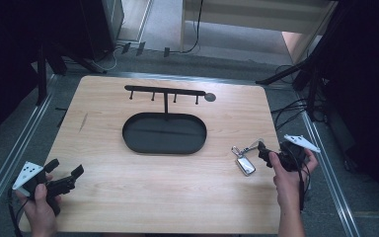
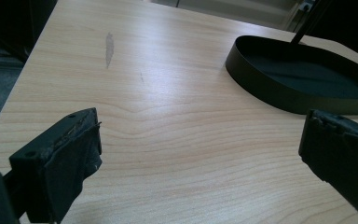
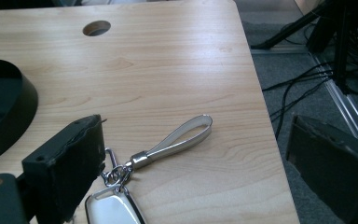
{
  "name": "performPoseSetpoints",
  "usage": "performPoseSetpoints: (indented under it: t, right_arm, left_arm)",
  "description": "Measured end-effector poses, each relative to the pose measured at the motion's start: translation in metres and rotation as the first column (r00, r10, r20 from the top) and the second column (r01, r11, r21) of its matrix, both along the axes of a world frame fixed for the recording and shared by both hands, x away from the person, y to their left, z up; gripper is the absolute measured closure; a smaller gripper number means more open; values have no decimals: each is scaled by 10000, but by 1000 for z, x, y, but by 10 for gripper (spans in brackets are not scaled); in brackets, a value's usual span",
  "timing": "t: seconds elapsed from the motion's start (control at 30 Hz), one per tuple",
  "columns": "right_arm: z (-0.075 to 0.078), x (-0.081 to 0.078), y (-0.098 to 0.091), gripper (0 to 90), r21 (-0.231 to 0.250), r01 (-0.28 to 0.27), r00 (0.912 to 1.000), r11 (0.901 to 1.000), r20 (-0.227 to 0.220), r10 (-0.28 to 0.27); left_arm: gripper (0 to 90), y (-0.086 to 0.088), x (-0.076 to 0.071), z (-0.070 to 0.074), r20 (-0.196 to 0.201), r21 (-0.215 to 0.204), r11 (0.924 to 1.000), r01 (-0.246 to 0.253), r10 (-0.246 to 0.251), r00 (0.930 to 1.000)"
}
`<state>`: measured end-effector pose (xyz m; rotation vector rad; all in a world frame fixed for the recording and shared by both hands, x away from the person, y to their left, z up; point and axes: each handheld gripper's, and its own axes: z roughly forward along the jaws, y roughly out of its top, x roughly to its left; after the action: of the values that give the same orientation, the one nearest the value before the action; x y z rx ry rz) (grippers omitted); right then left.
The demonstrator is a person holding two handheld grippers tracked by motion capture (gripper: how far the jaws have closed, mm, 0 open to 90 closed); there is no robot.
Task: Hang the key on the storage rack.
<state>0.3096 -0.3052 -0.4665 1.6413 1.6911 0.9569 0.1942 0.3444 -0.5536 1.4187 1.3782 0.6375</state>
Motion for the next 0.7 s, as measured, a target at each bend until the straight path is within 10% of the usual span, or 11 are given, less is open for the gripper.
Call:
performPoseSetpoints:
  t: [0.3, 0.7]
  right_arm:
    - [-14, 31, 21, 163, -520, 683, 9896, 9963, -1235, -742]
    - [-35, 55, 20, 635, 204, 2048, 9508, 9786, -2418, -1939]
  left_arm:
    - [0, 1, 0, 0, 11, -5, 10000, 13, -13, 10000]
    - [0, 1, 1, 0, 9, -56, 10000, 10, -10, 10000]
